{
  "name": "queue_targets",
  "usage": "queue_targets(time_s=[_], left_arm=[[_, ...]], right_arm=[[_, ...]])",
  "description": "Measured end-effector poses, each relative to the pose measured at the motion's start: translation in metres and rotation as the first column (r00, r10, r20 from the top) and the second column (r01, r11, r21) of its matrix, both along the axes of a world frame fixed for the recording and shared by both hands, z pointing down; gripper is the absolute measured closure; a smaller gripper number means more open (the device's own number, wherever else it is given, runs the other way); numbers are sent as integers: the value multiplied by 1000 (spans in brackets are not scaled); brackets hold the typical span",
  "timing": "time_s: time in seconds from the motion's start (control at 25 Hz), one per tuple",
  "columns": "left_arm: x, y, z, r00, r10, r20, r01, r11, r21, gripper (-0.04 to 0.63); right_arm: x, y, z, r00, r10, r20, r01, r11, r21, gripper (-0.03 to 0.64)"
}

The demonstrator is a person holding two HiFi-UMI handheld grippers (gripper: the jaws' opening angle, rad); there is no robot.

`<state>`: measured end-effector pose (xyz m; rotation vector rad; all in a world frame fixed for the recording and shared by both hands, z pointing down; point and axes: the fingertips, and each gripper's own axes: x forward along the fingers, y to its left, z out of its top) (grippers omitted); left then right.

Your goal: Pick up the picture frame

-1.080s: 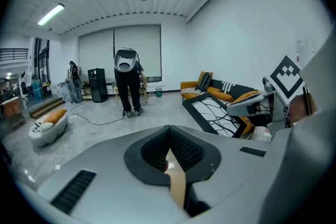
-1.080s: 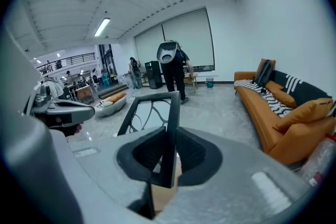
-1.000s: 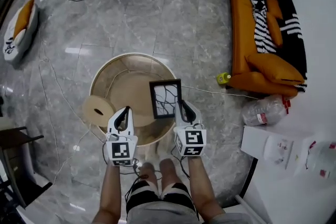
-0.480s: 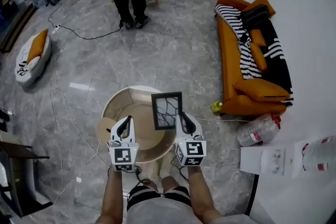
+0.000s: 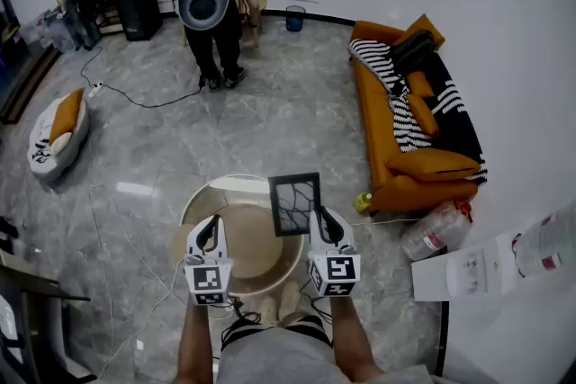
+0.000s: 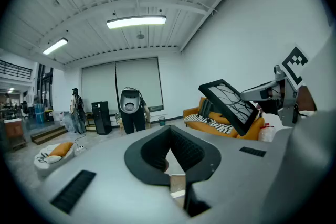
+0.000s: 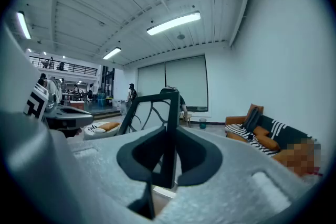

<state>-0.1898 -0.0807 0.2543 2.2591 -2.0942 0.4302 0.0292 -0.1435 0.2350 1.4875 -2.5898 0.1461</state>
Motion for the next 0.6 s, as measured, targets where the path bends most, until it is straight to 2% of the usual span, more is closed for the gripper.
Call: queue_targets(time_s=[0.32, 0.6], left_arm=[[21, 33, -11, 999, 44, 29, -45, 999, 31, 578], [28, 40, -13, 998, 66, 23, -67, 997, 34, 578]], right_arm=[[41, 41, -12, 998, 58, -11, -57, 997, 48, 554], [47, 53, -13, 996, 83, 10, -84, 995, 54, 554]])
